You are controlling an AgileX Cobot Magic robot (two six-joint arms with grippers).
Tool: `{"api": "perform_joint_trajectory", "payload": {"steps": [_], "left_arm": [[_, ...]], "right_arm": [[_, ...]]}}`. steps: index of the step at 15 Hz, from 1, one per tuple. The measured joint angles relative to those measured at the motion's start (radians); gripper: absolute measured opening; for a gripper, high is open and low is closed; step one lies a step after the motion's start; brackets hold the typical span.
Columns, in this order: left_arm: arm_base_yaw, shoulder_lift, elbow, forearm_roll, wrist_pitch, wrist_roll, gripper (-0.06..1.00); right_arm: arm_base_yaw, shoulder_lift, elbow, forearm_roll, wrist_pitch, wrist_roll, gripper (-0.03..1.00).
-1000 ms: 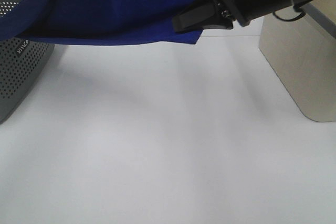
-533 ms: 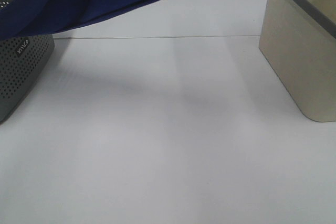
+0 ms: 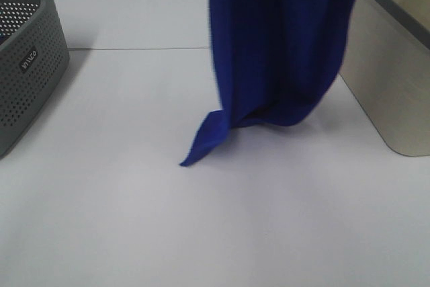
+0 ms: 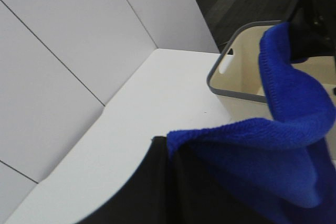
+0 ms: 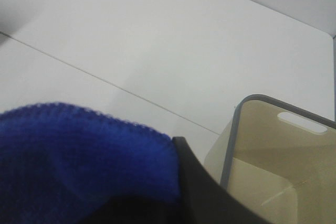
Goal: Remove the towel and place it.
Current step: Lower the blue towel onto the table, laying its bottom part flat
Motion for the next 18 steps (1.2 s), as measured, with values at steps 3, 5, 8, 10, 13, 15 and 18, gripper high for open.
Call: {"api": "perform_joint_trajectory", "payload": {"steps": [3, 5, 8, 10, 13, 15, 18], "left_arm": [[0.018, 0.015, 0.000, 0.087, -0.077, -0.001, 0.00], [0.063, 0.033, 0.000, 0.105, -0.143, -0.004, 0.00], [0.126, 0.061, 0.000, 0.107, -0.228, -0.004, 0.00], [0.180, 0.084, 0.000, 0.107, -0.333, -0.004, 0.00], [0.242, 0.128, 0.000, 0.107, -0.472, -0.004, 0.00], [0.273, 0.157, 0.000, 0.107, -0.553, -0.004, 0.00], [0.339, 0.215, 0.000, 0.106, -0.734, -0.011, 0.00]], "right_arm": [[0.000, -0.001, -0.001, -0.072, -0.012, 0.014, 0.02], [0.000, -0.001, -0.001, -0.116, -0.082, 0.034, 0.02], [0.000, -0.001, -0.001, -0.132, -0.249, 0.083, 0.02], [0.000, 0.008, -0.002, -0.136, -0.414, 0.098, 0.02], [0.000, 0.069, -0.003, -0.136, -0.556, 0.099, 0.02], [0.000, 0.114, -0.003, -0.136, -0.615, 0.099, 0.02], [0.000, 0.216, -0.088, -0.136, -0.683, 0.099, 0.02]]}}
